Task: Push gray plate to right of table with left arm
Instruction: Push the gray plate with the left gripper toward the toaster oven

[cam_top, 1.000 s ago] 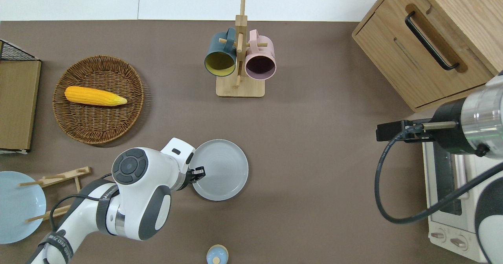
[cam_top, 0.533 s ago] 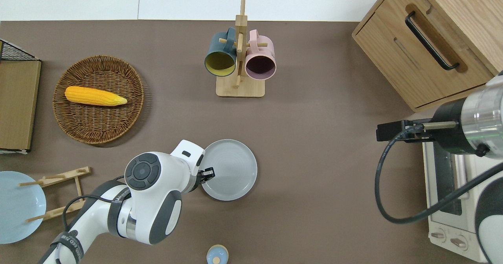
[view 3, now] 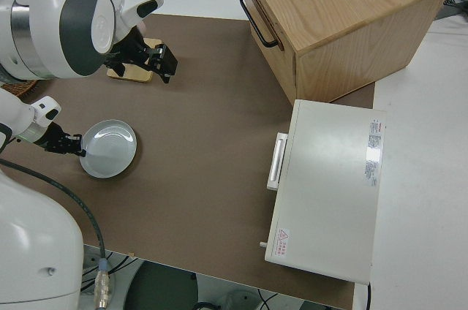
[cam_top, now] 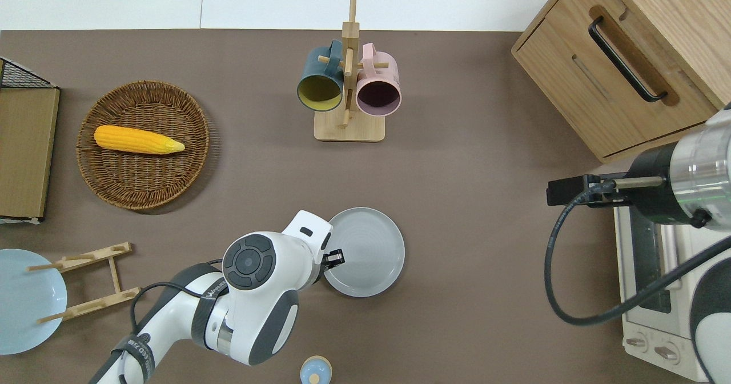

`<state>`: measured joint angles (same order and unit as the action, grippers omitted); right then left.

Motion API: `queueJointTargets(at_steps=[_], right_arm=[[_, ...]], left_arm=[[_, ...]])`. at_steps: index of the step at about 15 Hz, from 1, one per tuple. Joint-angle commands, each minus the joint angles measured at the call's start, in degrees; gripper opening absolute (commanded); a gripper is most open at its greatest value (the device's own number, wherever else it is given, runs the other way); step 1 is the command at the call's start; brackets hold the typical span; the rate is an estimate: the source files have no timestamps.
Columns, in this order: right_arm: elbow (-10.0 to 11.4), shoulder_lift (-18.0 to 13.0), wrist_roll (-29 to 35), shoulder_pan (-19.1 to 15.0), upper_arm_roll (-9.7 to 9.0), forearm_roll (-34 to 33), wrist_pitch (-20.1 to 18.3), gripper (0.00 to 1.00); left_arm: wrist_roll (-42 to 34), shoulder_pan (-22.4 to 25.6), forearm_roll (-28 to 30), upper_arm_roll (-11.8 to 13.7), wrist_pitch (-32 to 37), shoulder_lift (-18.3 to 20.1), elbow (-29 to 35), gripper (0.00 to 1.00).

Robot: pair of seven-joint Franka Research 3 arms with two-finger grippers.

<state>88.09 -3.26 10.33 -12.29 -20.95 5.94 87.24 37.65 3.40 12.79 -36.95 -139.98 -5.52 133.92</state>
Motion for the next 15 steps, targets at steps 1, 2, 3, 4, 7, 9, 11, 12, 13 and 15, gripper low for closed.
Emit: queueJointTargets(at_steps=[1, 2, 3, 4, 7, 9, 11, 12, 13, 15], right_arm=[[-0.8, 0.4, 0.1, -0.4, -0.23, 0.9, -0.3, 0.996], [-0.8, 0.4, 0.1, -0.4, -0.23, 0.9, -0.3, 0.996], [-0.8, 0.4, 0.1, -0.4, -0.23, 0.9, -0.3, 0.996], [-0.8, 0.4, 0.1, -0.4, -0.23, 0.9, -0.3, 0.996], [-0.8, 0.4, 0.1, -0.4, -0.23, 0.9, -0.3, 0.996], [-0.8, 0.4, 0.1, -0.4, -0.23, 0.9, -0.3, 0.996], [-0.8, 0.4, 0.1, -0.4, -0.23, 0.9, -0.3, 0.996], [-0.8, 0.4, 0.1, -0.4, -0.23, 0.9, -0.3, 0.996], [-0.8, 0.4, 0.1, -0.4, -0.23, 0.9, -0.3, 0.996], [-0.8, 0.4, 0.1, -0.4, -0.23, 0.9, -0.3, 0.996]], left_arm=[[3.9, -2.9, 0.3, 0.3, -2.8, -1.8, -1.0, 0.0], [4.6, -4.0, 0.3, 0.4, -3.9, -2.3, -1.0, 0.0], [5.5, -4.8, 0.1, 0.4, -5.0, -2.8, -1.1, 0.0], [6.7, -5.8, -0.3, 0.4, -6.3, -3.5, -1.3, 0.0], [8.3, -7.8, -0.6, 0.5, -7.2, -4.9, -2.4, 0.0], [9.2, -8.7, -1.2, 0.5, -7.3, -5.0, -2.9, 0.0], [10.6, -9.1, -2.2, 0.5, -7.5, -5.1, -3.3, 0.0], [11.6, -9.4, -3.2, 0.5, -8.1, -5.8, -3.4, 0.0], [13.0, -10.2, -4.4, 0.5, -8.6, -6.3, -3.7, 0.0], [16.4, -10.9, -7.6, 0.5, -9.3, -7.7, -4.7, 0.0]])
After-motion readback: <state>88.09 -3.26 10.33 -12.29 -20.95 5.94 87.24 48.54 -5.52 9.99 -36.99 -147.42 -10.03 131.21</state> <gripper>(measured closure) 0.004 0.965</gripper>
